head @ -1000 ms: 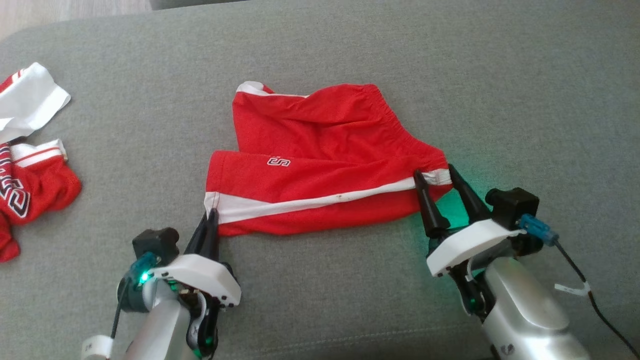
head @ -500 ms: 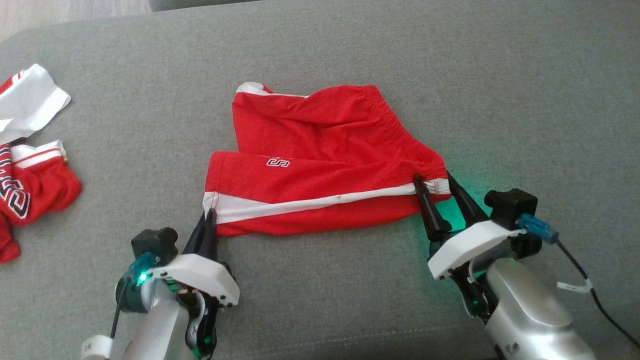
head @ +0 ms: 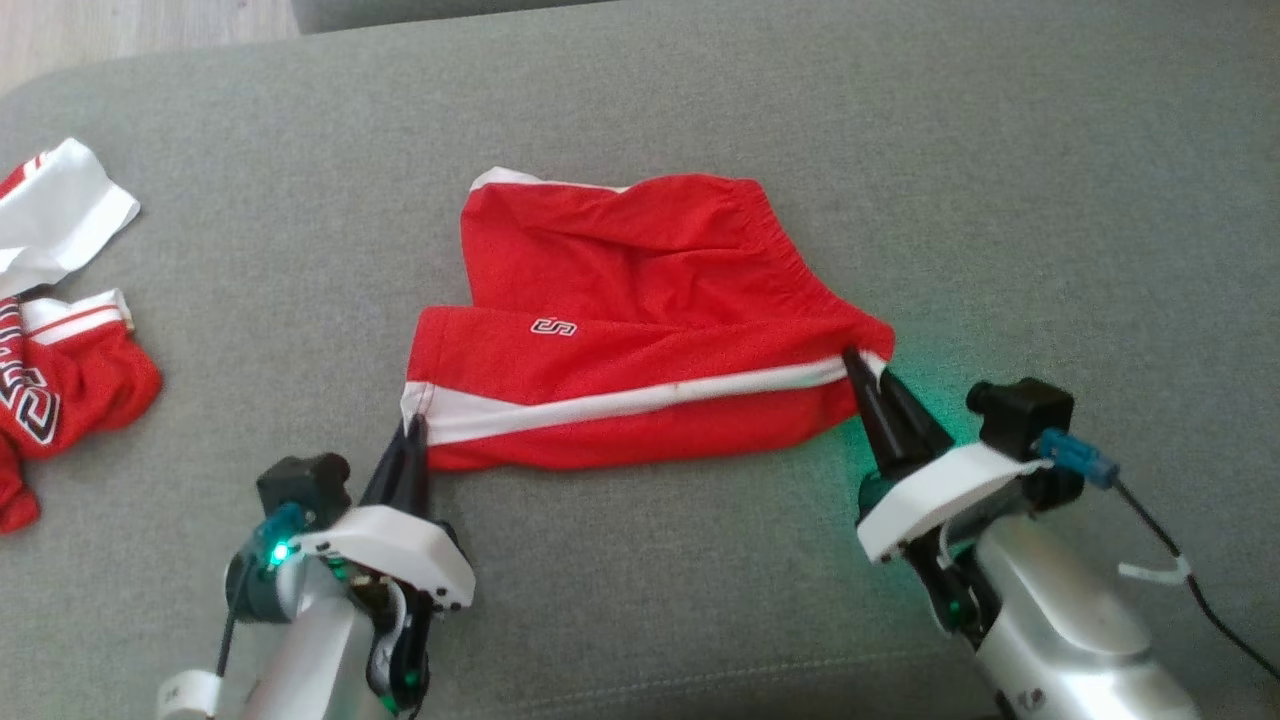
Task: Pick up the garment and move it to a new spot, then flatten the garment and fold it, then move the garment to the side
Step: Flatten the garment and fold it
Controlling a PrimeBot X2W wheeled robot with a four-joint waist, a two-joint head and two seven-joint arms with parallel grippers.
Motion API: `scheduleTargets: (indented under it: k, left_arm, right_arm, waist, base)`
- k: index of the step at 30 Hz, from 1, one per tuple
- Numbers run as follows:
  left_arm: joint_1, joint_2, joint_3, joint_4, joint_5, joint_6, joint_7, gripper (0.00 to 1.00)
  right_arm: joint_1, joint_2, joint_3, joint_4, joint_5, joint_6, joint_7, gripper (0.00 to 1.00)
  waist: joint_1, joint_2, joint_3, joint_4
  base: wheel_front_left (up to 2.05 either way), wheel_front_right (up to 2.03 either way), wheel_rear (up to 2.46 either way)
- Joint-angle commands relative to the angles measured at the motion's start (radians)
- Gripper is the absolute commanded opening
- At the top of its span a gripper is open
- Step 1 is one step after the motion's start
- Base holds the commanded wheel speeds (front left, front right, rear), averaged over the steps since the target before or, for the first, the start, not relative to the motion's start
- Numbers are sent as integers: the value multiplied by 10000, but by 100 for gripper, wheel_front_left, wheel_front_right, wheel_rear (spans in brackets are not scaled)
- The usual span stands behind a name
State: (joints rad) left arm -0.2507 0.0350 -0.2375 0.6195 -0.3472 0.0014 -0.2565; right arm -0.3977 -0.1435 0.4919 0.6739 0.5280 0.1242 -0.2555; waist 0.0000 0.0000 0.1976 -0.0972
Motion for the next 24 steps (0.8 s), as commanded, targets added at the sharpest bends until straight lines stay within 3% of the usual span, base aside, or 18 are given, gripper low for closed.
scheduleTargets:
  k: [1, 11, 18, 24]
  left_arm:
    - [-256, 152, 448, -341, 115, 41, -53, 0]
    - [-692, 365, 1610, -2355, 1296, -230, -53, 0]
    - [-1896, 1108, 2214, -3782, 1927, -507, -53, 0]
    - [-3456, 1838, 2140, -4417, 2488, -649, 53, 0]
  right_arm:
    - [-35, -72, 66, -505, 15, 65, -63, 0]
    - [-339, -190, -192, -2418, -268, 65, -63, 0]
    - [-1516, -742, 176, -3261, 215, 65, -62, 0]
    - [-2901, -1439, 486, -3821, 880, 65, 507, 0]
  waist:
    - [0, 0, -44, 2]
    - [0, 0, -1668, 106]
    - [0, 0, -2106, 301]
    - [0, 0, -1914, 574]
  base:
    - [0, 0, 0]
    - [0, 0, 0]
    - [0, 0, 0]
    - [0, 0, 0]
